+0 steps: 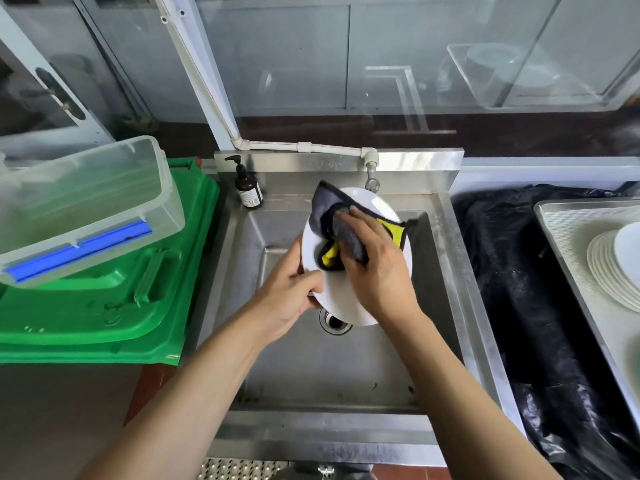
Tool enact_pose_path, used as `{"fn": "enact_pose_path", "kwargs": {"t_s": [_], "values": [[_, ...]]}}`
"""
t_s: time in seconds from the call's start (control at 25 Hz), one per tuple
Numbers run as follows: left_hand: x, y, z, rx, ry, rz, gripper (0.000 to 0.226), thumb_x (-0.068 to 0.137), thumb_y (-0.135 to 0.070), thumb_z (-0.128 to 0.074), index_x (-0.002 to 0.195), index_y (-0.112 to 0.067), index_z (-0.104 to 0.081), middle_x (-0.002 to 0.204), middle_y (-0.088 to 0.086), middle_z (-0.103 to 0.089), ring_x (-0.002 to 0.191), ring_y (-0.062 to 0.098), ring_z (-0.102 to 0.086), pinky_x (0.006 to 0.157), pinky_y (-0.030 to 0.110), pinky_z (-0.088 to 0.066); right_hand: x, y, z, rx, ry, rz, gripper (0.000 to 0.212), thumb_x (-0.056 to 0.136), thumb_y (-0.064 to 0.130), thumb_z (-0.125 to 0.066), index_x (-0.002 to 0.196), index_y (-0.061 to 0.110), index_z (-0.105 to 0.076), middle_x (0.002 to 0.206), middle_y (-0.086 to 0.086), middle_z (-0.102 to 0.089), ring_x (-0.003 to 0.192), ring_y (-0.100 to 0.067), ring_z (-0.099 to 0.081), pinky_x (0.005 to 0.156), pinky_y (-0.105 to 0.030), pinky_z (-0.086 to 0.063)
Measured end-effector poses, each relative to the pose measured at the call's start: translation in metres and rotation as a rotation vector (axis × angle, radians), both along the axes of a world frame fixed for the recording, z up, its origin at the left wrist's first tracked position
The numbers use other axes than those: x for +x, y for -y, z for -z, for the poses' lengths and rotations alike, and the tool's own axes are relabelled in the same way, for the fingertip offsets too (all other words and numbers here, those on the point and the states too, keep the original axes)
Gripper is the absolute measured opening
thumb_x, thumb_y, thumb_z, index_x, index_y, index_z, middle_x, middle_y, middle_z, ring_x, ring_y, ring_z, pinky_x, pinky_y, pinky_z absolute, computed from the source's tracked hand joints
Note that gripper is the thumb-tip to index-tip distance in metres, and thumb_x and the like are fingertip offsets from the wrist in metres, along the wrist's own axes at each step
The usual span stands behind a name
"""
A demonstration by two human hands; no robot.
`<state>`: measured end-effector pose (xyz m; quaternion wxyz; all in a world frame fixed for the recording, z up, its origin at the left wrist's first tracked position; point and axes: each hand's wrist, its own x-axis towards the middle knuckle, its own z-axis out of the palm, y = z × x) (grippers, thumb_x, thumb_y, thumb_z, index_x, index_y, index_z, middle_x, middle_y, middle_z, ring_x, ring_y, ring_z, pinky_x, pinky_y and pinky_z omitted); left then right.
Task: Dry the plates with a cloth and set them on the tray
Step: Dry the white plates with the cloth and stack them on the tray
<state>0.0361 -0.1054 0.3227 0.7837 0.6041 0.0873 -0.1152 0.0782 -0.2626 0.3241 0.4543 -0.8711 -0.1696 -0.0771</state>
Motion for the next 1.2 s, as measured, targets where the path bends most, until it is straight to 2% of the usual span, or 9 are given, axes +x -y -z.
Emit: {"fn": "enact_pose_path", "kwargs": {"t_s": [0.12,0.28,0.44,0.56,0.68,0.84,0.92,1.04,1.2], "values": [[0.001,0.002,0.000,-0.040,0.003,-0.050,0.082,0.067,0.008,-0.046,0.134,-0.038,-0.056,0.108,0.005,-0.070,0.095,0.020,-0.061,0.080,0.047,-0.055,0.000,-0.002,-0.006,-0.010,0.014,-0.004,0.044,0.094,0.008,-0.065,0.138,0.015,-0.063,0.148,-0.005,-0.056,0.139,-0.020,-0.049,0.116,-0.036,-0.038],[0.005,-0.010,-0.003,-0.020,0.014,-0.134,0.075,0.069,0.009,-0.046,0.126,-0.037,-0.061,0.109,0.007,-0.072,0.095,0.021,-0.067,0.068,0.040,-0.057,-0.057,0.003,0.018,-0.045,0.028,-0.084,0.043,0.092,0.016,-0.064,0.136,0.018,-0.066,0.147,-0.001,-0.056,0.136,-0.016,-0.052,0.115,-0.032,-0.041],[-0.007,-0.003,0.000,0.006,0.000,-0.077,0.081,0.064,0.006,-0.046,0.121,-0.049,-0.063,0.106,0.004,-0.071,0.093,0.021,-0.062,0.078,0.046,-0.054,-0.026,-0.004,0.015,-0.012,0.006,0.009,0.041,0.097,0.013,-0.064,0.138,0.017,-0.063,0.148,-0.004,-0.055,0.138,-0.020,-0.050,0.114,-0.039,-0.041],[-0.010,0.002,-0.003,-0.005,0.007,-0.055,0.078,0.063,0.005,-0.045,0.120,-0.044,-0.064,0.103,0.007,-0.065,0.093,0.024,-0.053,0.077,0.047,-0.048,0.008,-0.008,-0.006,-0.018,0.027,0.074,0.042,0.096,0.012,-0.062,0.138,0.017,-0.062,0.148,-0.003,-0.055,0.138,-0.019,-0.047,0.115,-0.023,-0.034],[-0.003,-0.008,-0.008,-0.099,-0.010,-0.104,0.074,0.069,0.011,-0.045,0.125,-0.034,-0.063,0.107,0.011,-0.070,0.093,0.024,-0.064,0.078,0.050,-0.056,-0.008,-0.007,-0.003,-0.064,0.078,-0.008,0.042,0.092,0.011,-0.065,0.134,0.017,-0.066,0.142,-0.003,-0.060,0.135,-0.017,-0.051,0.112,-0.015,-0.031],[-0.003,-0.022,-0.008,-0.049,-0.047,-0.178,0.070,0.082,0.022,-0.037,0.125,-0.028,-0.061,0.100,0.008,-0.073,0.084,0.021,-0.068,0.060,0.038,-0.058,-0.054,-0.007,0.017,-0.097,0.049,-0.129,0.042,0.091,0.027,-0.059,0.132,0.021,-0.067,0.143,0.003,-0.060,0.132,-0.013,-0.054,0.111,-0.024,-0.040],[-0.009,-0.020,-0.003,-0.054,-0.071,-0.159,0.071,0.080,0.021,-0.040,0.128,-0.026,-0.059,0.105,0.012,-0.070,0.089,0.024,-0.066,0.069,0.045,-0.059,-0.039,-0.007,0.017,-0.089,0.051,-0.089,0.040,0.094,0.024,-0.060,0.133,0.020,-0.067,0.142,0.001,-0.061,0.132,-0.014,-0.054,0.112,-0.024,-0.040],[-0.014,-0.007,-0.004,-0.096,-0.092,-0.109,0.070,0.065,0.010,-0.047,0.115,-0.035,-0.068,0.100,0.012,-0.063,0.092,0.028,-0.054,0.078,0.049,-0.051,0.002,-0.003,0.003,-0.082,0.033,0.036,0.038,0.095,0.012,-0.063,0.132,0.017,-0.067,0.140,-0.004,-0.061,0.133,-0.020,-0.052,0.111,-0.027,-0.039],[-0.008,0.000,-0.011,-0.075,-0.055,-0.078,0.072,0.074,0.015,-0.043,0.119,-0.036,-0.065,0.102,0.012,-0.062,0.096,0.026,-0.052,0.082,0.049,-0.045,0.006,-0.017,-0.007,-0.069,0.104,0.048,0.040,0.092,0.016,-0.061,0.132,0.018,-0.066,0.142,-0.005,-0.060,0.130,-0.018,-0.051,0.108,-0.013,-0.030]]}}
